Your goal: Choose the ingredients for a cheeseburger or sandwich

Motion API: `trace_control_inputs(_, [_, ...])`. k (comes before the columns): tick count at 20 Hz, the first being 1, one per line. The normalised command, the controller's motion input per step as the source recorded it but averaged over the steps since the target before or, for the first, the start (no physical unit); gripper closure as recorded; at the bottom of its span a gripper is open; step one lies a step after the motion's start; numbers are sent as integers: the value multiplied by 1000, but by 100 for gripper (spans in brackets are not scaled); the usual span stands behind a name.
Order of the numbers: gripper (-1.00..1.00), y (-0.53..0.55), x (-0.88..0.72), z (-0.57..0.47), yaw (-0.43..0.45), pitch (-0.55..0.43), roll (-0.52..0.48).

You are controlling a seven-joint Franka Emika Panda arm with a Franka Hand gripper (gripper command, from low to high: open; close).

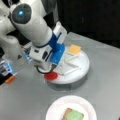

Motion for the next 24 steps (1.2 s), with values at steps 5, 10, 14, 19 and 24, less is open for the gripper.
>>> trace_control_inputs(5, [-100, -262, 136, 70, -109, 186, 301])
trace_control_inputs(10, [-100, -312, 138, -15, -128, 179, 339])
trace_control_inputs(14, [-100, -421, 182, -26, -123, 177, 341])
trace_control_inputs(19, [-100, -378, 287, -12, -85, 144, 358])
trace_control_inputs(24, [-100, -334, 314, -134, 140, 71, 377])
